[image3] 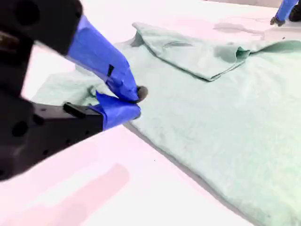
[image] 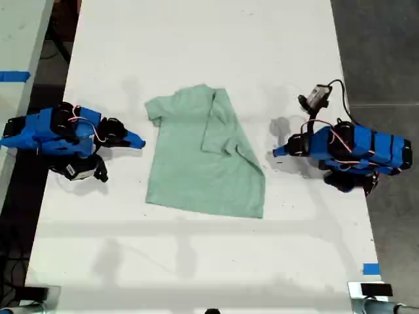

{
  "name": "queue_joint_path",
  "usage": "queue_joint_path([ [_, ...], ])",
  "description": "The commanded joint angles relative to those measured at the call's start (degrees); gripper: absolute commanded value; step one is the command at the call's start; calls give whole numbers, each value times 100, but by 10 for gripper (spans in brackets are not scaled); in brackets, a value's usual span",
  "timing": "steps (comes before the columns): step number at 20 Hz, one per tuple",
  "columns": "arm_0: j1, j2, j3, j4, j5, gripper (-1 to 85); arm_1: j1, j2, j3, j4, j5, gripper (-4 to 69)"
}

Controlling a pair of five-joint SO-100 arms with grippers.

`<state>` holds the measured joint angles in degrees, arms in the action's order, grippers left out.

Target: Fold t shirt

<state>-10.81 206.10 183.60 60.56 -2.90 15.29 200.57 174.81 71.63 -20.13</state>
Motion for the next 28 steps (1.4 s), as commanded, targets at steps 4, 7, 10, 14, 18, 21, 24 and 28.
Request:
queue_joint_path([
  [4, -35, -220, -158, -88, -949, -2, -105, 79, 237, -9, 88, -3],
  [7, -1134, -2443, -1872, 88, 255, 7, -88, 79, 237, -9, 105, -3],
  [10, -2540, -4438, -3138, 466, 1811, 126, -70, 79, 246, -9, 97, -3],
  [14, -3762, -6319, -4184, 132, 3419, 161, -79, 79, 246, -9, 105, -3],
  [18, -4166, -7822, -5106, -343, 3885, 156, -70, 79, 246, -9, 105, -3],
  [21, -3937, -9185, -5511, -896, 3727, 149, -88, 79, 246, -9, 105, -3],
  [24, -3814, -11742, -7031, -299, 3920, -1, -88, 79, 246, -9, 97, -3],
  [28, -3524, -14027, -9984, 2039, 3612, -1, -105, 79, 237, 0, 97, -3],
])
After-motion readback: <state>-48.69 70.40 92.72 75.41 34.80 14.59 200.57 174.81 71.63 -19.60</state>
